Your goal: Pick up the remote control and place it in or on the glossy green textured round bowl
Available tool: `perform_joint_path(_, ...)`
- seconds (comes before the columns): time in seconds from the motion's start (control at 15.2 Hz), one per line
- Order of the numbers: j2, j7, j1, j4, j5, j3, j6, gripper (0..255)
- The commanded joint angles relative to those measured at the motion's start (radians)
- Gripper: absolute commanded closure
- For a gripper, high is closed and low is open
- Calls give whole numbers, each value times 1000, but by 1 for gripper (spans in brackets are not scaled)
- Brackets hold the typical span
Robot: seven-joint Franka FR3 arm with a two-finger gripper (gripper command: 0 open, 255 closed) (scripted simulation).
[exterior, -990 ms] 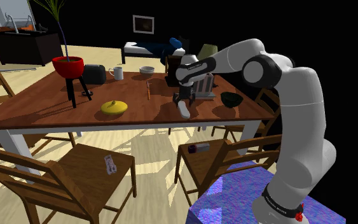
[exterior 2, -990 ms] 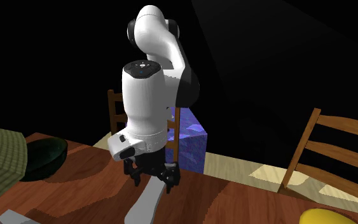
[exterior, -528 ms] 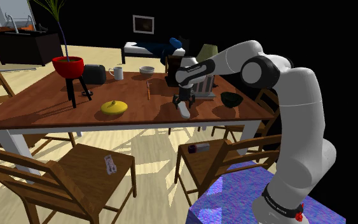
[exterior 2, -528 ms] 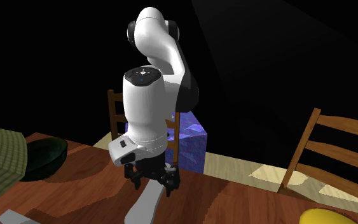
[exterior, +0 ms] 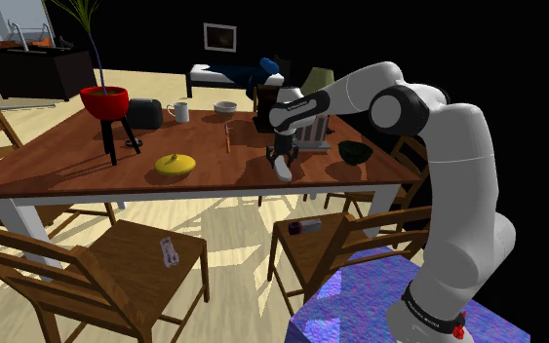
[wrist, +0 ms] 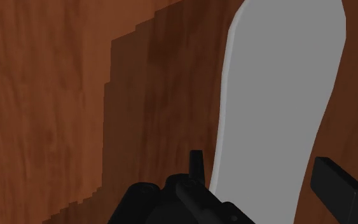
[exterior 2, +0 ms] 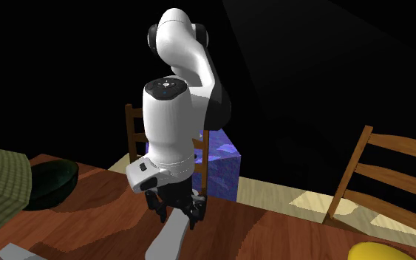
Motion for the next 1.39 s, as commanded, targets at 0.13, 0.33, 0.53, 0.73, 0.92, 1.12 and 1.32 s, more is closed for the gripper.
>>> perform_joint_path(0.13,0,0,0,0,0,0,0,255)
perform_joint_path(0.33,-5,0,0,5,0,0,-11,255)
perform_joint_path(0.53,-21,-1,0,22,1,0,-43,255)
perform_joint_path(0.73,-35,-2,0,41,1,0,-77,255)
perform_joint_path(0.92,-48,-3,0,63,1,1,-111,255)
perform_joint_path(1.12,-59,-3,0,87,2,1,-146,255)
perform_joint_path(1.32,-68,-4,0,114,2,1,-182,255)
